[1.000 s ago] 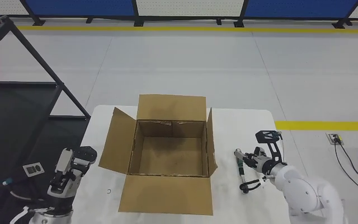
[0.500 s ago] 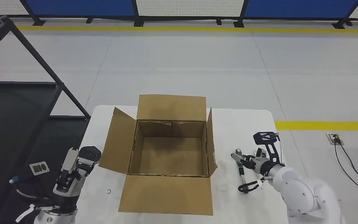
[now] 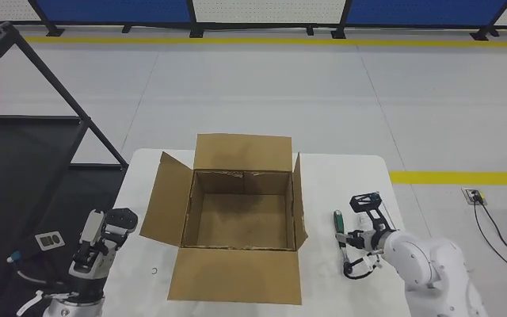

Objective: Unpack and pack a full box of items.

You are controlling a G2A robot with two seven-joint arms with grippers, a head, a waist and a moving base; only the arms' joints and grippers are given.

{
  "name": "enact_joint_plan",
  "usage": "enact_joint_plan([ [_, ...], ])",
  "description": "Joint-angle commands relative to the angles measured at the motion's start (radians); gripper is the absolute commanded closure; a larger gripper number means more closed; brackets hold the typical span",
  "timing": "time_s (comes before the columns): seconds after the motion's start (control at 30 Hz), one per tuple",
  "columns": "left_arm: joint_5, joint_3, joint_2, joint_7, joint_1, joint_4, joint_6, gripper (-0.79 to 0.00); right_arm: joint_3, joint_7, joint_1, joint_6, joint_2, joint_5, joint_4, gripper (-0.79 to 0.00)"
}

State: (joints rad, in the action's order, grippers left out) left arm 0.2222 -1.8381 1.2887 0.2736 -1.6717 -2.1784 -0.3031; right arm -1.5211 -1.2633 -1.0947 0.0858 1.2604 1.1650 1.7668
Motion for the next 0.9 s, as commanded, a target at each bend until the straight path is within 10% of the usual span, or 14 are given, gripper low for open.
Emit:
enact_joint_plan([
  [0.0,-0.001,0.001,0.0,-0.001,0.0,-0.001,0.001,-0.785,0.011,-0.007,0.006,0.01,-0.002,0.009,-0.012,-0.736],
  [0.43,-0.005,0.003,0.0,-0.006,-0.001,-0.005,0.003,-0.785,0.116,-0.043,0.045,-0.008,-0.003,0.085,-0.079,-0.391],
  [0.87,-0.005,0.003,0.0,-0.006,-0.001,-0.005,0.003,-0.785,0.195,-0.074,0.114,-0.086,0.006,0.118,-0.186,-0.345],
])
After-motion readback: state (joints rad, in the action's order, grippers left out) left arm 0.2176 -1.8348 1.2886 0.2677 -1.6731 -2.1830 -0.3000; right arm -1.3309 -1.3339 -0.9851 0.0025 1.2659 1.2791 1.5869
